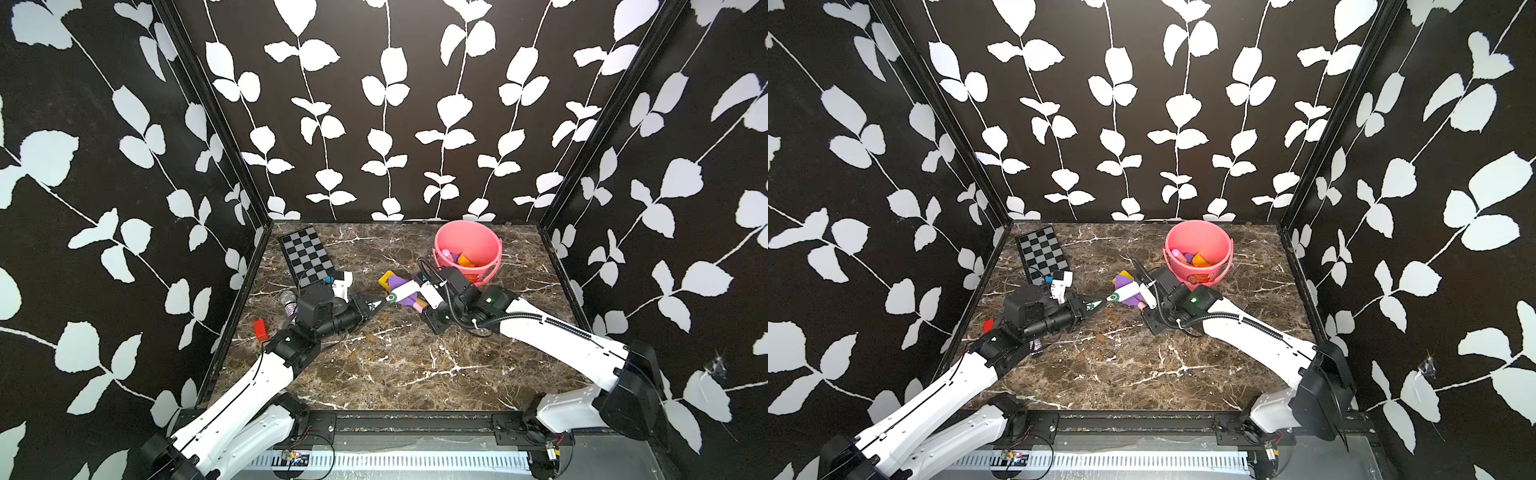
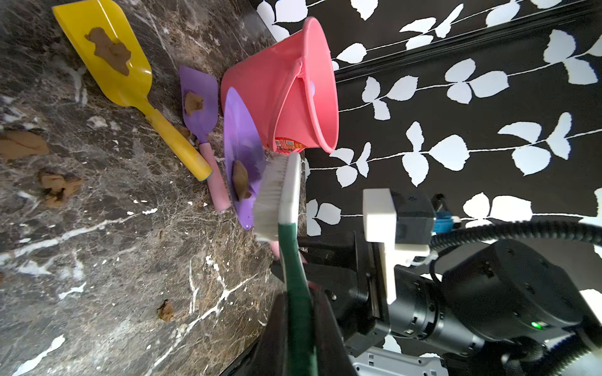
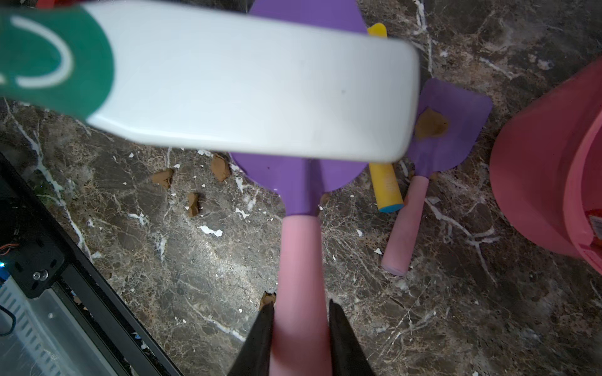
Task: Brush the soil off the hand trowel and place it into the bucket
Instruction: Brush off the soil from the hand trowel.
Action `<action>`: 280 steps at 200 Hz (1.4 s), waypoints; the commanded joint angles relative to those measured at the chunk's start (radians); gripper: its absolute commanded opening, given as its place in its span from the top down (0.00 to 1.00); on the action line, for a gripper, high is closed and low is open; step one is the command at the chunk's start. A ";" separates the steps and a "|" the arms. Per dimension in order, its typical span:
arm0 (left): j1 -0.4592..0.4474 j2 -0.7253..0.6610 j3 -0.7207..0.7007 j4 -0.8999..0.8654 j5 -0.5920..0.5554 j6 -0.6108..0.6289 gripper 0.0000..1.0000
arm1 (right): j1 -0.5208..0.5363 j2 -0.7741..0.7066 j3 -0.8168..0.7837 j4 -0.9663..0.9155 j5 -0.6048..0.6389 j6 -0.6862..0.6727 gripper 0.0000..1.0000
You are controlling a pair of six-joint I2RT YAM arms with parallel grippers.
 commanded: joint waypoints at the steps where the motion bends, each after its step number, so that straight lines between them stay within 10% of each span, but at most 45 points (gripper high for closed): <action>1: -0.005 0.002 -0.010 0.043 -0.004 -0.005 1.00 | 0.009 0.001 0.021 0.047 0.015 0.010 1.00; 96: 0.139 -0.076 0.019 -0.104 -0.012 0.056 1.00 | 0.008 -0.060 -0.010 -0.098 0.083 -0.067 1.00; 136: 0.122 -0.010 0.038 -0.001 0.140 -0.011 1.00 | 0.007 -0.035 -0.006 -0.092 0.079 -0.067 1.00; 229: 0.059 0.029 -0.004 -0.050 0.082 0.067 1.00 | 0.009 -0.012 0.014 -0.058 0.045 -0.043 1.00; 280: 0.212 -0.064 0.056 -0.199 0.114 0.128 1.00 | 0.010 -0.055 -0.029 -0.115 0.094 -0.063 1.00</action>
